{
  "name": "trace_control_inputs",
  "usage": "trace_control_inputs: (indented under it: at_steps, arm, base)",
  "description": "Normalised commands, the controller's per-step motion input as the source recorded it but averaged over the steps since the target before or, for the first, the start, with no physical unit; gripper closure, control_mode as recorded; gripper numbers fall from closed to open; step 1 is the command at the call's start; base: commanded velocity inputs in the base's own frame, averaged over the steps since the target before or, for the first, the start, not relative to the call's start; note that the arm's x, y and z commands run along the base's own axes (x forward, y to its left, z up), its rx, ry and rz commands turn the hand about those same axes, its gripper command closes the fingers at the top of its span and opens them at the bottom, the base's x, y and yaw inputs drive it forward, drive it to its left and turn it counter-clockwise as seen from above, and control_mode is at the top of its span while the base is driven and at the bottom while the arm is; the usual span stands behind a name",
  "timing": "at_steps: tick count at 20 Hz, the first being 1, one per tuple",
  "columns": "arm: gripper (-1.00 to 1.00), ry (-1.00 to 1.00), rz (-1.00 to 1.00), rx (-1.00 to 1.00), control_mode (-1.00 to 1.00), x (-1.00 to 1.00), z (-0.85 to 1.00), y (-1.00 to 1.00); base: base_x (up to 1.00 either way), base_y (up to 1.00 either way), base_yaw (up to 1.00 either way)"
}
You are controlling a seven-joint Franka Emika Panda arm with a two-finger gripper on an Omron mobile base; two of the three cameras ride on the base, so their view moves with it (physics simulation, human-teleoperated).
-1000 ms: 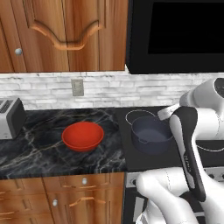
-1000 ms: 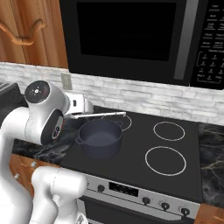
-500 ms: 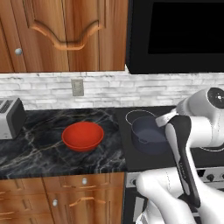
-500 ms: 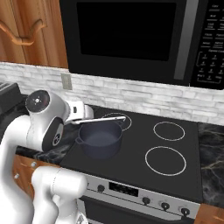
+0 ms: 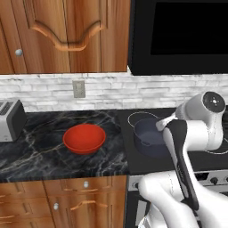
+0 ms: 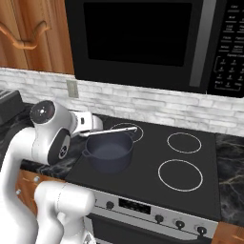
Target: Open the cabinet and move the ladle to the pot. Then close the cabinet.
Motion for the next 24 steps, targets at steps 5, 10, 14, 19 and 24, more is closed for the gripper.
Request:
trace_control_inputs:
  at_steps: [5, 10, 14, 19, 24]
  arm:
    - [1.00, 0.00, 0.00, -0.02, -1.00, 0.07, -0.15, 0.00]
    - [1.00, 0.03, -0.01, 0.00, -1.00, 0.21, -0.11, 0.00]
    - [1.00, 0.03, -0.01, -0.02, -1.00, 0.23, -0.17, 0.00]
    - [1.00, 0.02, -0.02, -0.03, -1.00, 0.19, -0.18, -0.05]
    - [1.00, 0.02, -0.01, -0.03, -1.00, 0.17, -0.16, -0.08]
  base:
    - [0.00, 0.00, 0.00]
    - [0.00, 0.00, 0.00]
    - [0.00, 0.00, 0.00]
    - [0.00, 0.00, 0.00]
    - [0.00, 0.00, 0.00]
